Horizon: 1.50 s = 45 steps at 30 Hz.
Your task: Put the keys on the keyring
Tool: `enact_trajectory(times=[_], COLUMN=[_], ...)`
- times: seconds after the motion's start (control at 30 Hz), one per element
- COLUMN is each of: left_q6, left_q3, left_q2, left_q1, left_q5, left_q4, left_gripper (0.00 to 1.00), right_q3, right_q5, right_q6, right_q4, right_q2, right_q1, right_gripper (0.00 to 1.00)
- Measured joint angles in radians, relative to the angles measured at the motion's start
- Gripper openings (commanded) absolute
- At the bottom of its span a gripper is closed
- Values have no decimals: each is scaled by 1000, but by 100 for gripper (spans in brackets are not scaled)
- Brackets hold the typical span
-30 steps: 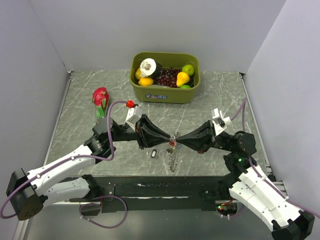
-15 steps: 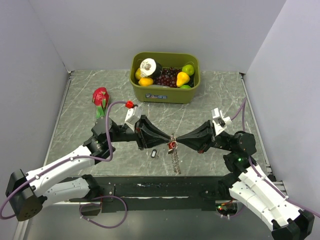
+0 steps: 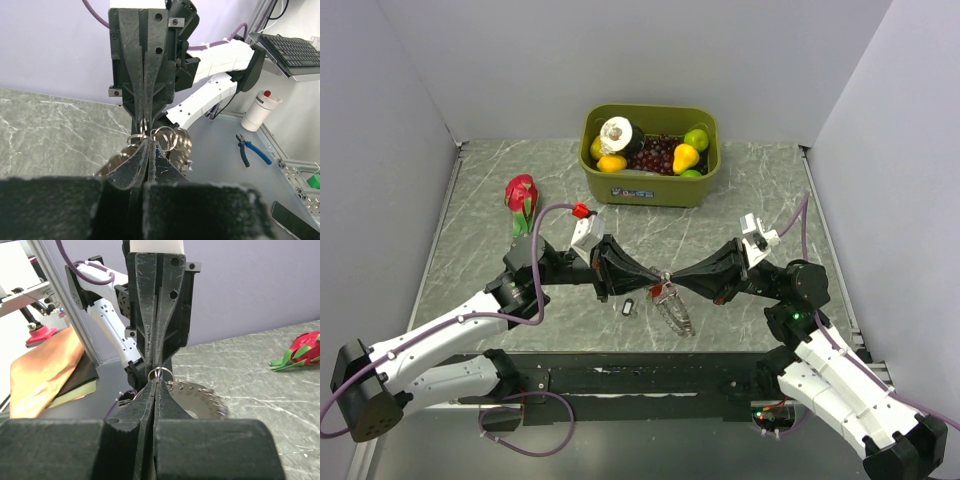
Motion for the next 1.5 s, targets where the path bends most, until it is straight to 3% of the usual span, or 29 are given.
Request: enact_trajectory(times=[0.5,0.9,1.5], left_q6=[58,12,-68], left_q3=[56,79,63], left_q2=[-45,37,174], left_q1=[-33,-54,-85], left_q5=[-87,-239,-177], left_q4=[-114,-113,19], left_gripper=[1,1,1], right_q3=[-16,-27,-57], right_q5=[0,1,-4], right_q6=[0,3,-5], right_q4=[14,28,45], right_q2=[3,3,0], right_q1=[0,0,0], right_gripper=[0,0,0])
